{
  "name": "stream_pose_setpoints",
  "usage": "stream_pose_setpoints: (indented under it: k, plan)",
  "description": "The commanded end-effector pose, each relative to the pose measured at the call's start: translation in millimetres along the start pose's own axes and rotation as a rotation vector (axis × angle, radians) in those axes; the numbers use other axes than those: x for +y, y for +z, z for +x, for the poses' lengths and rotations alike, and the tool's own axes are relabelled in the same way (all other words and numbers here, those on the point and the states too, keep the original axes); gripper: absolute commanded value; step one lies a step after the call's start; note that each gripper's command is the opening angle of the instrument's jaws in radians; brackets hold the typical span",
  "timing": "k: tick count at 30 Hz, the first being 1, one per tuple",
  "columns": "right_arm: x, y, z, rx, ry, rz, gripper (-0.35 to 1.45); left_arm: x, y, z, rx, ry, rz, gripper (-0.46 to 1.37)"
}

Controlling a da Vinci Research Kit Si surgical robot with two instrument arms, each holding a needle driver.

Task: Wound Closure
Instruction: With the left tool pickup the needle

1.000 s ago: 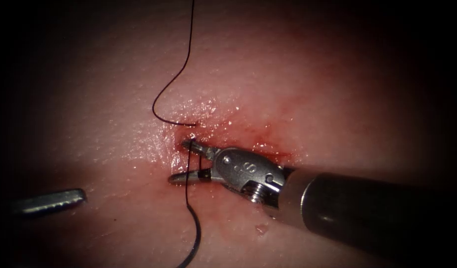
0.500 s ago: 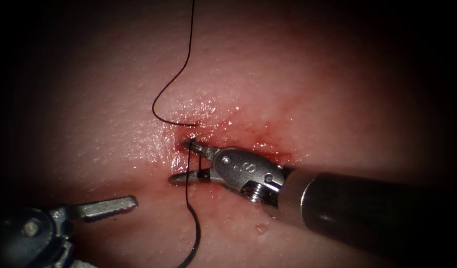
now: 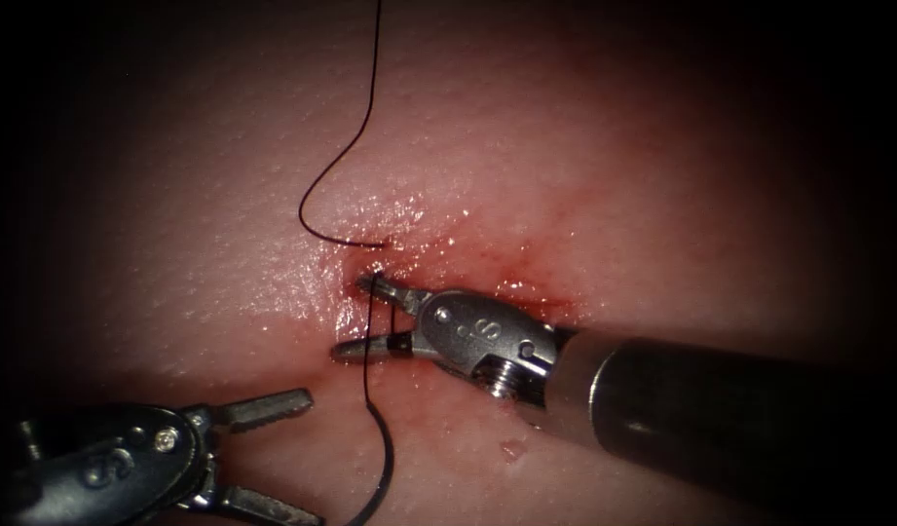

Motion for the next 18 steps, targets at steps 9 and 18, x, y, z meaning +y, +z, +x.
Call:
stream_pose_setpoints:
  k: [9, 18]
  plan:
    - [-0.1, 0.2, -0.1, -0.009, -0.002, 0.005, 1.42, -0.5, 2.2, -2.0, -0.08, -0.026, 0.019, 0.79]
    - [-0.1, 0.2, -0.1, -0.012, -0.003, 0.005, 1.41, -0.7, 5.3, -3.8, -0.105, -0.034, -0.005, 0.48]
